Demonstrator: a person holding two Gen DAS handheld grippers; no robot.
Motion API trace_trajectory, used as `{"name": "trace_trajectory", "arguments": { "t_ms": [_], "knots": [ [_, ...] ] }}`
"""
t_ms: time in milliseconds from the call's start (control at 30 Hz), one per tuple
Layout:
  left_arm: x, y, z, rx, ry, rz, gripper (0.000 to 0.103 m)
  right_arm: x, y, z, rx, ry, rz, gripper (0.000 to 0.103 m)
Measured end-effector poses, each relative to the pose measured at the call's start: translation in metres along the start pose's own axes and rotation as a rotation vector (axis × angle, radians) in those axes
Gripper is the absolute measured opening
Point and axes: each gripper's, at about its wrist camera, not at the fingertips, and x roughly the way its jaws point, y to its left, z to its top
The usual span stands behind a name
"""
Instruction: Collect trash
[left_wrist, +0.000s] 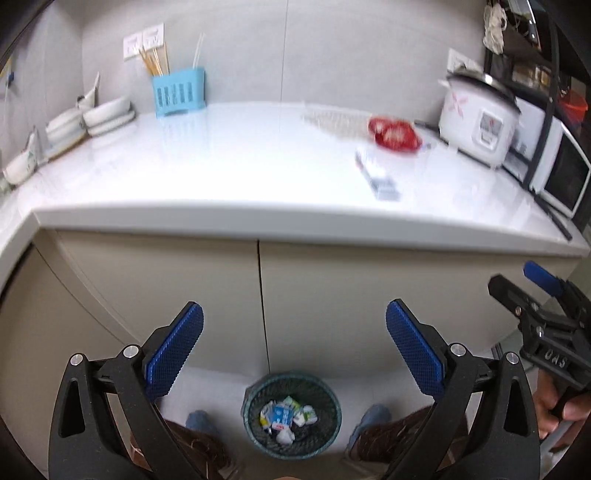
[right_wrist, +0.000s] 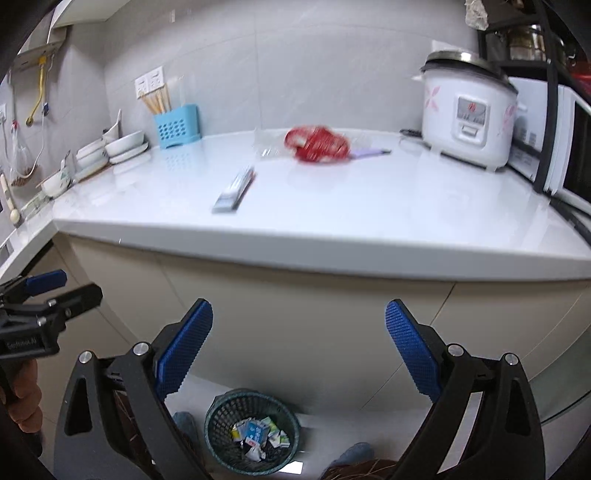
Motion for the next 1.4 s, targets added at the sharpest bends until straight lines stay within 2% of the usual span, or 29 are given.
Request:
{"name": "trace_trajectory", "arguments": {
  "t_ms": [100,267,467,633,933,1067,1167,1233,1267,1300,1333,1400],
  "knots": [
    [-0.003,-0.016,0.027,0.005,-0.004,0.002,0.097,-0.006,-0.006,0.022,0.001,-0.012,-0.011,0.091],
    [0.009,-0.037,0.079,0.005,0.032,-0.018,0.097,-0.008,-0.022,0.068,0.029,-0.018,-0.017,0.091],
    [0.046,-0.062,0.118,0.025,0.048,0.053,0.097,0.006,-0.04,0.127,0.049,-0.009,-0.021,0.091],
    [0.094,-0.074,0.132,0.034,0.116,0.075,0.097,0.044,-0.052,0.162,0.101,0.042,0.0,0.091],
    [0.16,-0.082,0.144,0.039,0.193,0.085,0.098,0.157,-0.059,0.207,0.163,0.19,0.022,0.091],
    [0.167,-0.075,0.151,0.019,0.172,0.098,0.096,0.19,-0.064,0.21,0.225,0.233,0.055,0.091],
    [0.166,-0.073,0.153,0.028,0.158,0.087,0.078,0.206,-0.061,0.213,0.227,0.253,0.04,0.091],
    [0.162,-0.073,0.155,0.04,0.161,0.082,0.049,0.214,-0.055,0.216,0.212,0.259,0.025,0.091],
    [0.16,-0.073,0.156,0.046,0.169,0.081,0.041,0.217,-0.052,0.218,0.206,0.262,0.021,0.091],
    [0.159,-0.072,0.156,0.051,0.182,0.078,0.027,0.219,-0.049,0.219,0.199,0.266,0.018,0.091],
    [0.158,-0.072,0.157,0.051,0.191,0.072,0.021,0.224,-0.044,0.22,0.186,0.274,0.009,0.091],
    [0.158,-0.069,0.158,0.05,0.205,0.045,0.019,0.23,-0.035,0.222,0.165,0.287,-0.006,0.091]
  ]
}}
